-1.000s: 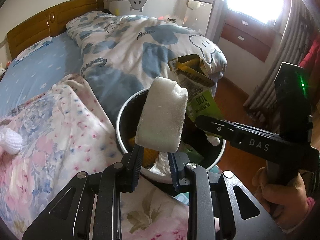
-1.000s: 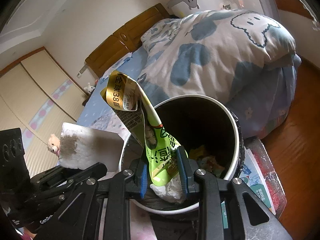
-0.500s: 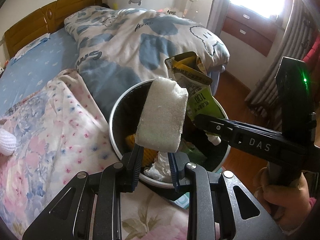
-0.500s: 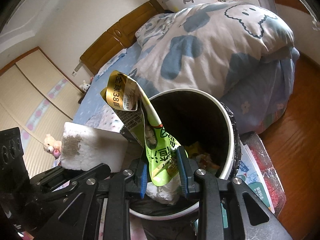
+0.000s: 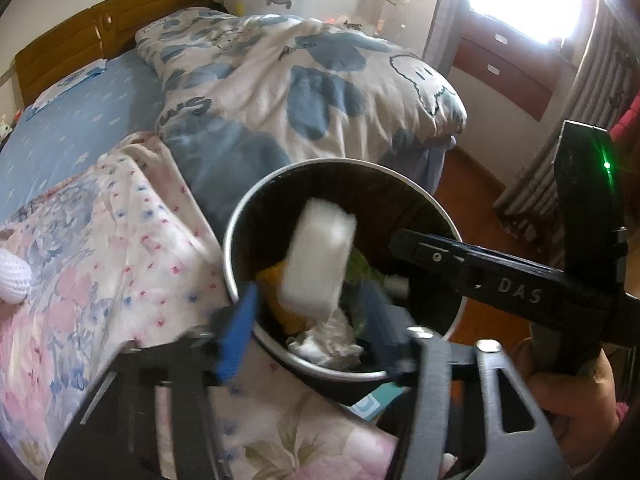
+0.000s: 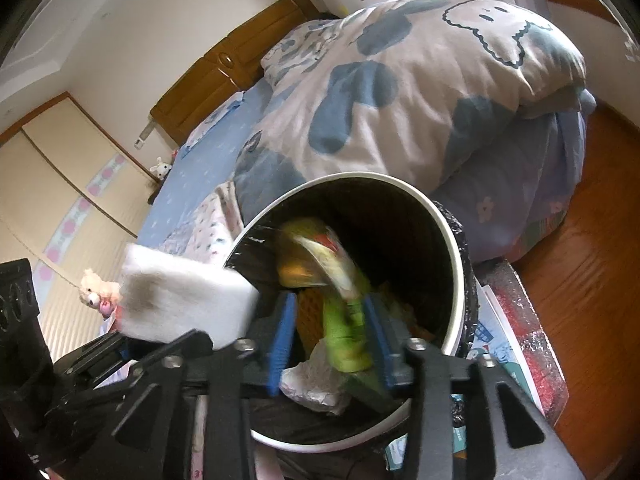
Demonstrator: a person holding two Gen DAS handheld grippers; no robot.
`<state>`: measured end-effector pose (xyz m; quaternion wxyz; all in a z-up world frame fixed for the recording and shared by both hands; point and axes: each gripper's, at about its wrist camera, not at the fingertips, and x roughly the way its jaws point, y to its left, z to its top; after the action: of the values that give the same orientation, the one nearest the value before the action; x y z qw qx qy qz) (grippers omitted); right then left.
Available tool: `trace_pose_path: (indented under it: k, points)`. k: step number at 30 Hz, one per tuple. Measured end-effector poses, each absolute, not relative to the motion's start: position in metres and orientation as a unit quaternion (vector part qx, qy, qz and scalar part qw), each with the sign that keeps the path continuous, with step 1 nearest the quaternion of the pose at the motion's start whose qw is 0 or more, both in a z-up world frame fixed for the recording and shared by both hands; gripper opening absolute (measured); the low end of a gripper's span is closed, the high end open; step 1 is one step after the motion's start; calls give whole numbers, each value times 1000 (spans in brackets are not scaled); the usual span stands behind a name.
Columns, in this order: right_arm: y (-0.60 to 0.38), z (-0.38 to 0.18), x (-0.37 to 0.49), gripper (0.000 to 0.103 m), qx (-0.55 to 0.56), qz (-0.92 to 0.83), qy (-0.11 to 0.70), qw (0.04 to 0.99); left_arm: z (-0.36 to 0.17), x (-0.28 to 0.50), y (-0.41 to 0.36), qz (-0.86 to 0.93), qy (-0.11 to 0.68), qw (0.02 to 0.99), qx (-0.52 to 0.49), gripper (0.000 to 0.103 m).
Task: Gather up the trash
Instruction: 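Open both tools to drop the foam block and pouch into the bin, then move both tools back to the milk carton and foam net on the bed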
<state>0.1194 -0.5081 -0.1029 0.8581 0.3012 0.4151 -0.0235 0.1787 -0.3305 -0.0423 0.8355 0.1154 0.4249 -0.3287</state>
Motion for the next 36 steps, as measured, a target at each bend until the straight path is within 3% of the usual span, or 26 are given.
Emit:
trace_pose_path:
  k: [16,36]
  points:
    - [-457,-75,99,87,272,-11,384,882,-55,162,-229,-277,449,849,39,61]
    - [-313,-84,131,92,207,85,419,880,-62,155,-51,-136,439,887,-45,65]
